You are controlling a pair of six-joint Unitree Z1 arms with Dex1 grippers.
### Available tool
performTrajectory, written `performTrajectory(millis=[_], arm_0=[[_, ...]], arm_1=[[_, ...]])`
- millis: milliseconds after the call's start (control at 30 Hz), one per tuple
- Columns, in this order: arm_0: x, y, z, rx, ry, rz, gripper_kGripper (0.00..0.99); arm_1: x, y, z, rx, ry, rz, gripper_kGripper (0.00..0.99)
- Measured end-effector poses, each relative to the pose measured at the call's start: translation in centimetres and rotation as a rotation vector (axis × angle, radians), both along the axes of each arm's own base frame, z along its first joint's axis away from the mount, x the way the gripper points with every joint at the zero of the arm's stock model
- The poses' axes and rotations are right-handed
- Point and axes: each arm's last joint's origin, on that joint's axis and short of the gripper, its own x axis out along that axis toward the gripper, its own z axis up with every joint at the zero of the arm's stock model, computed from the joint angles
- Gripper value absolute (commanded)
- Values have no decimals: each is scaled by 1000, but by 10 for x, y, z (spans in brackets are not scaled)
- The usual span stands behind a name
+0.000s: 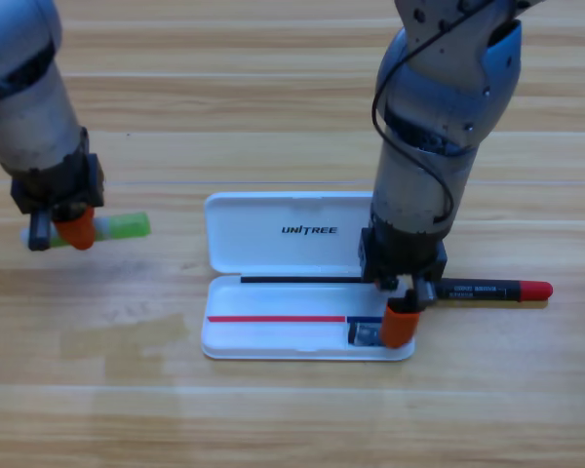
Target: Clean up eraser and pencils
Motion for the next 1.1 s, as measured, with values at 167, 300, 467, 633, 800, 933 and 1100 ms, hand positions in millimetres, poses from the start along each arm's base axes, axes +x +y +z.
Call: performTrajectory(millis=[167, 300, 467, 633, 800, 933, 1100], arm_0=[[-7, 0, 6, 1, 0, 0, 0], [-9, -1, 8, 6, 9, 3, 0], [-9, -17, 28, -18, -19, -16, 0], [-21, -48, 59, -57, -53, -70, 0], [-35, -94, 70, -95, -56, -152, 0], [-41, -135, 47, -78, -3, -208, 0], [-48, -167, 15, -44, 53, -238, 0]], arm_1=[[-14, -15, 27, -7, 3, 3, 861], [-33, -34, 65, 36, -32, 11, 862], [-50, -57, 75, 14, -40, 9, 862], [-44, -69, 66, -37, -38, -21, 862], [-17, -80, 50, -75, -48, -70, 862], [11, -83, 23, -91, -50, -69, 862], [34, -85, 4, -75, -69, -78, 861]])
